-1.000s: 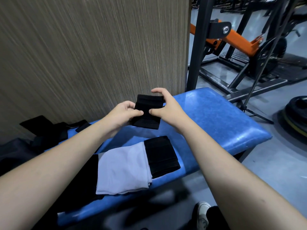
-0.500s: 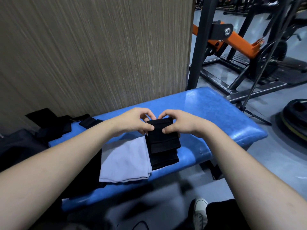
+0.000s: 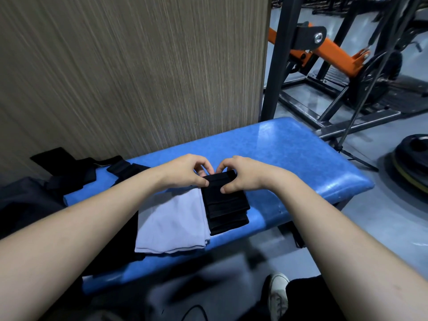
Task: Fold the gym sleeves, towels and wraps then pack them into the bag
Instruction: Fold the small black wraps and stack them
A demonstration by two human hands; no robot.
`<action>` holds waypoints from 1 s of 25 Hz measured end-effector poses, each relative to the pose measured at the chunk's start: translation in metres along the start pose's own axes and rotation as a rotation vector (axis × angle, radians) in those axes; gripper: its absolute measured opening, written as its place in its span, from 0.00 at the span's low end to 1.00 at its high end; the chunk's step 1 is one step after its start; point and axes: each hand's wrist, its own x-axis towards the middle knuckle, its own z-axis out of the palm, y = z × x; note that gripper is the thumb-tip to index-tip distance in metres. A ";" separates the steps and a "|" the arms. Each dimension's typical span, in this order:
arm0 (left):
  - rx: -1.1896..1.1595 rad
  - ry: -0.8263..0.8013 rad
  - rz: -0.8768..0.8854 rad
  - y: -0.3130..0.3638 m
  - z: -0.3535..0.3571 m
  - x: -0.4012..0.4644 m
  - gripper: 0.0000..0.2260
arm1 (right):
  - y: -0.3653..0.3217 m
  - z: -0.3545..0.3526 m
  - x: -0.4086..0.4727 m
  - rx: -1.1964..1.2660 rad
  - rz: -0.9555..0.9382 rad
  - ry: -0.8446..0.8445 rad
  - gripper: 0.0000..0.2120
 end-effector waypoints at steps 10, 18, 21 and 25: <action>0.049 0.063 0.037 -0.010 -0.005 -0.007 0.08 | -0.001 0.007 -0.003 -0.175 -0.100 0.047 0.30; 0.541 0.365 -0.107 -0.085 -0.073 -0.051 0.07 | -0.010 0.006 0.008 -0.165 -0.086 -0.066 0.21; 0.541 0.409 -0.232 -0.121 -0.084 -0.062 0.08 | -0.027 0.003 0.020 -0.204 -0.131 0.082 0.17; 0.481 0.296 -0.416 -0.149 -0.081 -0.066 0.24 | -0.060 0.018 0.049 -0.256 -0.204 0.125 0.16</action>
